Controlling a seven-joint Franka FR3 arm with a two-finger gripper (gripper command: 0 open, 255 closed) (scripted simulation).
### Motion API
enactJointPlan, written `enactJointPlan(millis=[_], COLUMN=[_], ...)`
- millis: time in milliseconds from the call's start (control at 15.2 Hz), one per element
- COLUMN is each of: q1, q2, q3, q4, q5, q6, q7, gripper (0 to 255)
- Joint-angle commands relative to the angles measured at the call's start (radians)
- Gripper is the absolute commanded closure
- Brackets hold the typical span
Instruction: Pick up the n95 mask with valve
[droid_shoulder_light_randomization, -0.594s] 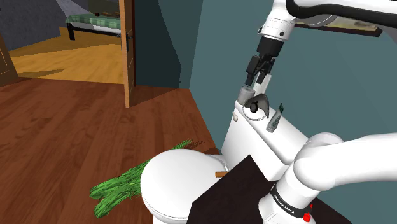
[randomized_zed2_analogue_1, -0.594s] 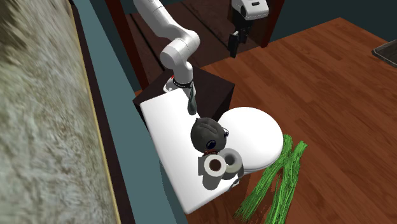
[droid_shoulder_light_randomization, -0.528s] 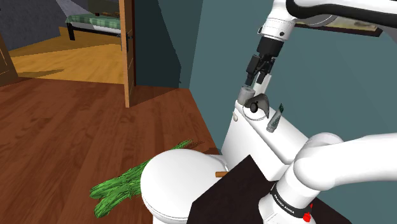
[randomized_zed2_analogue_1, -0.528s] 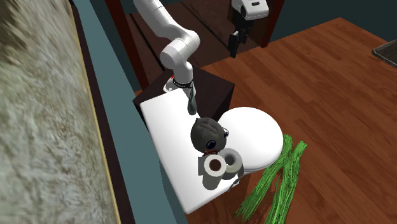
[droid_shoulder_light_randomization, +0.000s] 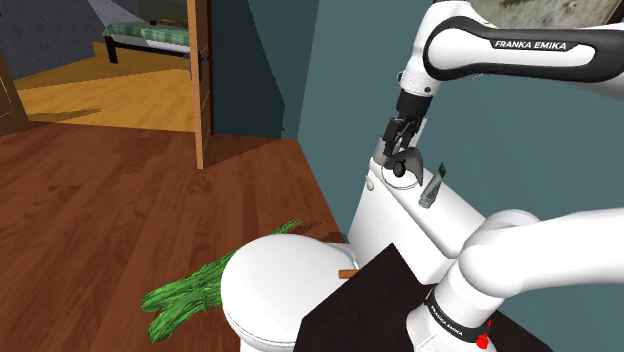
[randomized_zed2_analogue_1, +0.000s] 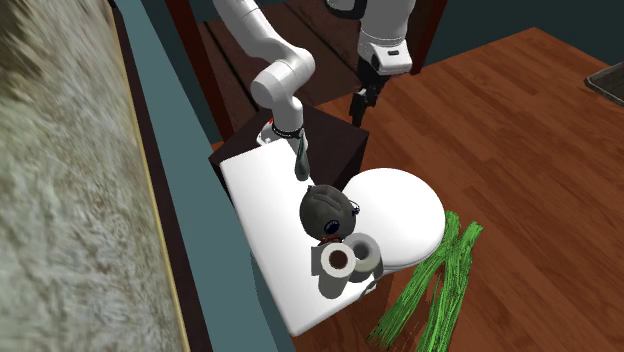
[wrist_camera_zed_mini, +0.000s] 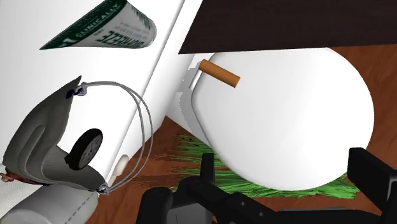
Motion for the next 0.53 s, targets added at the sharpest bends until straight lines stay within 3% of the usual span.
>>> enactJointPlan(millis=[0,462], q1=[-0.017,-0.095], q2=[0.006,0.103], q3=[-0.009,-0.056], q4=[-0.048,-0.158], q5=[-0.047,-0.225], q6=[0.060,0.290], q7=[-0.014,-0.045], gripper=[0,0])
